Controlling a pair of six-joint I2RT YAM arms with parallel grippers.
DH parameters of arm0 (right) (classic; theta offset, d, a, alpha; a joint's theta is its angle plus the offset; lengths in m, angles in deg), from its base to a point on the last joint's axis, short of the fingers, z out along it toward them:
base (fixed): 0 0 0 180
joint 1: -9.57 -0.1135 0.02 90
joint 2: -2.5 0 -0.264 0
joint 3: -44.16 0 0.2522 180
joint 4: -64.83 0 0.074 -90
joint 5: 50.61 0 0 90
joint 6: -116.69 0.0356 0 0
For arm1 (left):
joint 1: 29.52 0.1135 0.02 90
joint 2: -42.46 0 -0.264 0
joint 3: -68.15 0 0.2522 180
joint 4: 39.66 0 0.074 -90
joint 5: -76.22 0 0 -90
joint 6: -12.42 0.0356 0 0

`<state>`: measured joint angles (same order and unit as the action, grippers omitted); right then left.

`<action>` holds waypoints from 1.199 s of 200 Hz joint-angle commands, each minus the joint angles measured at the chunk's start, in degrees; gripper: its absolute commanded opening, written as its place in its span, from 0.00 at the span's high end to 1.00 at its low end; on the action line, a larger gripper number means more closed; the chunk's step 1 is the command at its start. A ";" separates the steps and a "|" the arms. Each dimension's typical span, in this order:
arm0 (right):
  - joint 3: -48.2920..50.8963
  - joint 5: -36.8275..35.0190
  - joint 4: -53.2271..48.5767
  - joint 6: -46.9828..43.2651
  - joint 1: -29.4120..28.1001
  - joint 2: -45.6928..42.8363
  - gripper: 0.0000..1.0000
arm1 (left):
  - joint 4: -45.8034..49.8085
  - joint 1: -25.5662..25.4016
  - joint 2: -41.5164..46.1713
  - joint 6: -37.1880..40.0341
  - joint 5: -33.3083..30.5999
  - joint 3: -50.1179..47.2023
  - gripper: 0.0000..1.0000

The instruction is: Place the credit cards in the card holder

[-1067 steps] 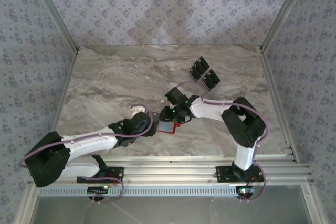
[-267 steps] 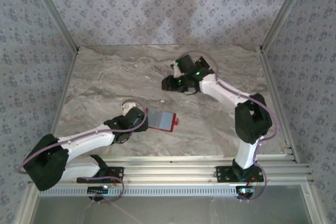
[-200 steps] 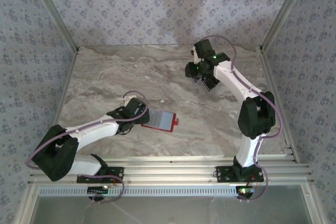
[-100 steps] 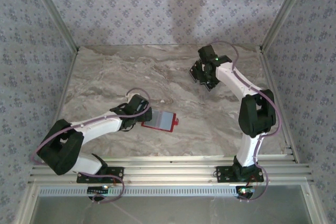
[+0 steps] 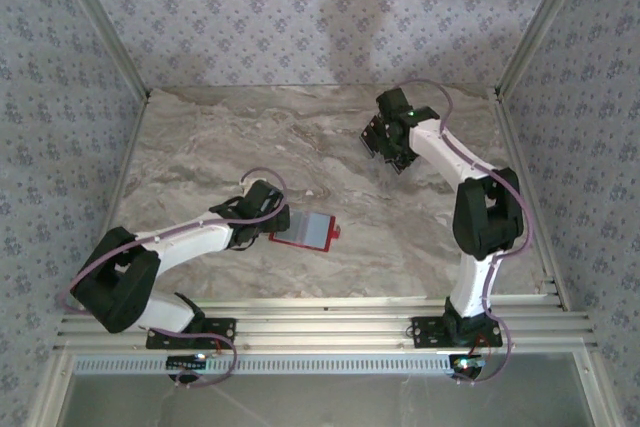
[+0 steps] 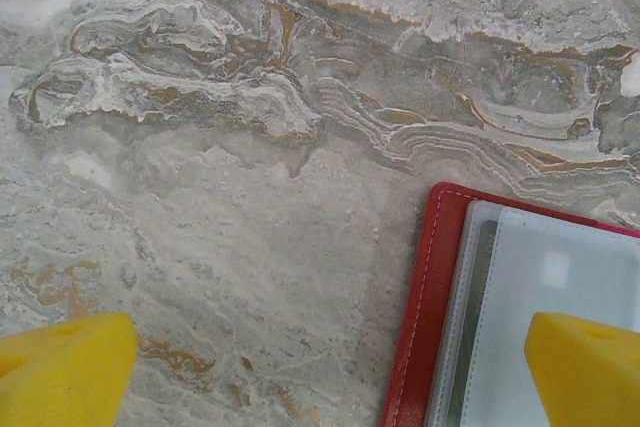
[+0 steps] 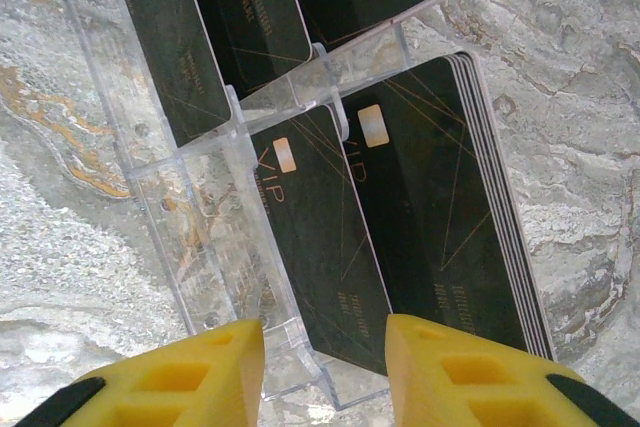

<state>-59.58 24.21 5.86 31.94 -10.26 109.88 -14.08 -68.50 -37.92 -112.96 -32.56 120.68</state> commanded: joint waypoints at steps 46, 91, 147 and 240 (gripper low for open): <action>-0.11 -0.38 -0.50 -0.95 0.55 2.41 0.62 | -0.39 0.40 -0.65 0.31 0.72 1.31 0.00; -0.11 1.62 -0.32 -0.61 0.61 2.40 0.69 | -0.56 0.35 -0.92 0.31 0.80 1.32 0.00; -0.55 1.21 0.29 -0.60 0.87 0.85 0.64 | -0.65 0.44 -1.07 0.24 0.97 1.23 0.00; -0.97 -0.55 1.12 -0.60 2.15 1.43 0.62 | -1.45 0.42 -2.21 0.13 1.55 1.31 0.00</action>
<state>-59.51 25.02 6.78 31.55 -8.75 111.52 -14.54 -68.50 -39.43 -112.98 -31.58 120.68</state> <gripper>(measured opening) 0.383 0.997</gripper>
